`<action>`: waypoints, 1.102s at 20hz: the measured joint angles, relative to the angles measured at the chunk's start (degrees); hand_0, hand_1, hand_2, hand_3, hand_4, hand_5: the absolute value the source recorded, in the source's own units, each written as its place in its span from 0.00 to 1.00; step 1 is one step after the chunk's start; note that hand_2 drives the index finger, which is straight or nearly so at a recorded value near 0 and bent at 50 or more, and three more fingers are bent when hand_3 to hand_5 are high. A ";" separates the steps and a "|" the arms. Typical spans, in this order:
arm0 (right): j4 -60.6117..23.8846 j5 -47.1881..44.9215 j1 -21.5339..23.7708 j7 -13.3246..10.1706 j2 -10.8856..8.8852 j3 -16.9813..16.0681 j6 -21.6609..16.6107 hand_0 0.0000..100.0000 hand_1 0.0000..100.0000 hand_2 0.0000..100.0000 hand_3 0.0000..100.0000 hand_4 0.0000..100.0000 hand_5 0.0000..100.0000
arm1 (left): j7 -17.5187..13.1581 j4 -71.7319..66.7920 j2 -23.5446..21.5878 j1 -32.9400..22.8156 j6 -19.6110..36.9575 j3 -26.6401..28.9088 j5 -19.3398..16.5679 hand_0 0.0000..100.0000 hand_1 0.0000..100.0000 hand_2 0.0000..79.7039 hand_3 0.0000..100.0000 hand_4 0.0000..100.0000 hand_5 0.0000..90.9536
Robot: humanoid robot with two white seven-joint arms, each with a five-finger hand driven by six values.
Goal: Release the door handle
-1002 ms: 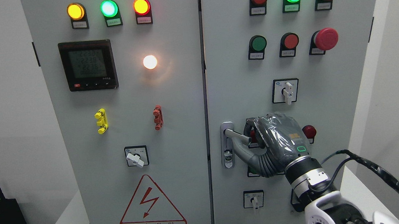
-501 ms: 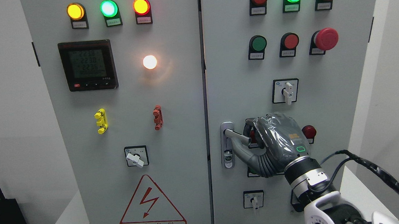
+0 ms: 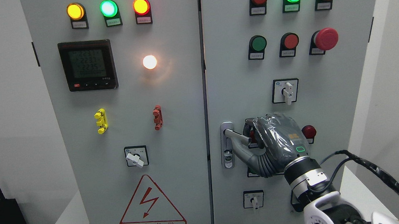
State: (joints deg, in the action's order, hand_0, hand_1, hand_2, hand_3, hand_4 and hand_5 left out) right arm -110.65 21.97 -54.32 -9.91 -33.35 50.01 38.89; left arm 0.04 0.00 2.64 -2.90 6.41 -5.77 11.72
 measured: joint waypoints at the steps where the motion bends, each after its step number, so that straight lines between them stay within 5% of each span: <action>1: 0.00 0.00 -0.01 -0.01 0.01 -0.01 0.00 0.55 0.35 0.70 1.00 0.97 1.00 | 0.00 0.00 0.00 0.00 0.00 0.01 0.00 0.12 0.39 0.00 0.00 0.00 0.00; 22: -0.06 0.01 -0.03 -0.17 0.09 -0.07 -0.24 0.57 0.34 0.74 1.00 0.97 1.00 | 0.00 0.00 0.00 0.00 0.00 0.00 0.01 0.12 0.39 0.00 0.00 0.00 0.00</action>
State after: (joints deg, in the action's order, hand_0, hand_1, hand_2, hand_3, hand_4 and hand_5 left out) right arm -110.71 21.98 -54.35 -10.07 -33.26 49.94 38.65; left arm 0.04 0.00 2.64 -2.90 6.41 -5.77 11.73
